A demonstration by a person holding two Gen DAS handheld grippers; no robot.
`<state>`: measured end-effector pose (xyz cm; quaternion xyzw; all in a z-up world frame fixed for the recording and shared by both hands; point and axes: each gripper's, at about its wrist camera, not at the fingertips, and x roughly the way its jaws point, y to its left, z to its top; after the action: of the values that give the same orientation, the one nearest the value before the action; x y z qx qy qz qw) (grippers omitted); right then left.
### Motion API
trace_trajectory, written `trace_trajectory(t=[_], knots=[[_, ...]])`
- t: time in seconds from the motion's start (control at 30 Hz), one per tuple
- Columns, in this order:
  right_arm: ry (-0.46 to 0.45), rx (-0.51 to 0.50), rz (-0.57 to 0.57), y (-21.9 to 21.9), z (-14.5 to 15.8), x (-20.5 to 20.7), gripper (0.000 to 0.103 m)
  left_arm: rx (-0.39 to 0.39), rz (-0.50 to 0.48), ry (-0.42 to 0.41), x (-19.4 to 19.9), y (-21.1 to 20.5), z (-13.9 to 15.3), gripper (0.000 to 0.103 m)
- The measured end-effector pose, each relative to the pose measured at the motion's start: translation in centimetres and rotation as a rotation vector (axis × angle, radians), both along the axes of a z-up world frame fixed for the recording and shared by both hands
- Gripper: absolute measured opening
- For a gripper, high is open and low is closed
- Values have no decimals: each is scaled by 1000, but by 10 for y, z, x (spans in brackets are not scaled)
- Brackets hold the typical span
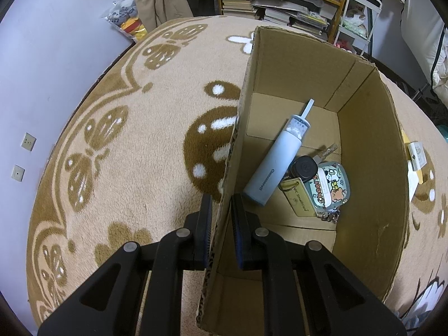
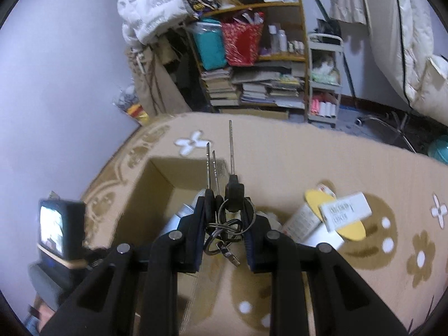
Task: Organize rigid objects
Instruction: 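Lift the keys, carry them into the box and open the right tool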
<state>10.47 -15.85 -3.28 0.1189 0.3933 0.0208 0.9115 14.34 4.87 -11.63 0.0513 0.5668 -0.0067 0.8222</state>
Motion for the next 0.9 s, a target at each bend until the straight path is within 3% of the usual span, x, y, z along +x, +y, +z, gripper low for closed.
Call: trace_trajectory(t=[0.2,0.5,0.9], knots=[[-8,16,48,28,6,16,25,-7,3,4,1,0,0,12],[72,16,104,60,-30,28,25,-12,3,5,2,1,0,12],[154,14,87,59,-67,25,25,-12,4,5,2,1,0,12]])
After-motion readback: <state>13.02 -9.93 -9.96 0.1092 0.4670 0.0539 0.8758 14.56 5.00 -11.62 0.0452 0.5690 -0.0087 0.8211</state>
